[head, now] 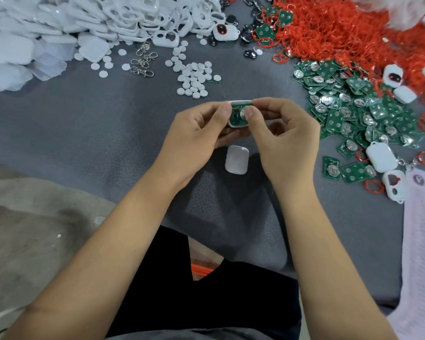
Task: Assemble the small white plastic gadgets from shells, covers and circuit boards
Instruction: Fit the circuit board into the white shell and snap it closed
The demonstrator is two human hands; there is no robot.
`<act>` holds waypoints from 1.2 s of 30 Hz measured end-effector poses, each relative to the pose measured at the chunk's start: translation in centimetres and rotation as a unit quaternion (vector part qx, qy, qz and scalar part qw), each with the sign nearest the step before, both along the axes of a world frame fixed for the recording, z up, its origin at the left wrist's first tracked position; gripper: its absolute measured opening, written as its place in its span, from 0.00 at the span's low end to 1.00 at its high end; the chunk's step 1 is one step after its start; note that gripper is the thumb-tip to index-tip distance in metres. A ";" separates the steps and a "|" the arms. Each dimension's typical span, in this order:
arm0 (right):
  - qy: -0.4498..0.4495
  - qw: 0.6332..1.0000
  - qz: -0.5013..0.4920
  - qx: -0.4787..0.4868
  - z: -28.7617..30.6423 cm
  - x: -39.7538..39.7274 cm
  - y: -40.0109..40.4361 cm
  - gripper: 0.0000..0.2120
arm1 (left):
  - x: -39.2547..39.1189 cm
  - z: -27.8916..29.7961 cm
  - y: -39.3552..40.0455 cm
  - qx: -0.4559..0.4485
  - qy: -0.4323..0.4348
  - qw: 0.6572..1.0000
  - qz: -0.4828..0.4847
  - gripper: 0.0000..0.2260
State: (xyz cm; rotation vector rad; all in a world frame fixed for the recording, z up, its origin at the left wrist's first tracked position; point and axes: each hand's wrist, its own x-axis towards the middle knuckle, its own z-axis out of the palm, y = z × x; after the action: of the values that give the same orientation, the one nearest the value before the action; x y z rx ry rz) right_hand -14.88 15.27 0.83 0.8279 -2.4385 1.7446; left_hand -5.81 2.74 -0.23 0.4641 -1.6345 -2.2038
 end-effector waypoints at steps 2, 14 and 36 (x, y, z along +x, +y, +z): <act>0.017 1.000 -0.012 0.009 0.0 0.2 -0.1 0.03 | -0.1 -0.1 0.0 -0.014 -0.007 1.000 0.003 0.13; 0.078 0.994 -0.031 0.074 0.0 0.6 0.2 0.06 | -0.1 -0.1 0.1 -0.051 -0.029 0.998 0.004 0.13; 0.043 0.996 -0.030 0.072 0.2 0.6 0.1 0.05 | 0.0 0.3 0.3 -0.062 -0.033 0.997 0.016 0.12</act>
State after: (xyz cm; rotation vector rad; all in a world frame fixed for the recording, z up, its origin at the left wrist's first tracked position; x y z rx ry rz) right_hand -14.32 15.33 1.05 0.8131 -2.5278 1.4952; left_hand -5.80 3.00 0.07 0.5283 -1.7722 -2.0709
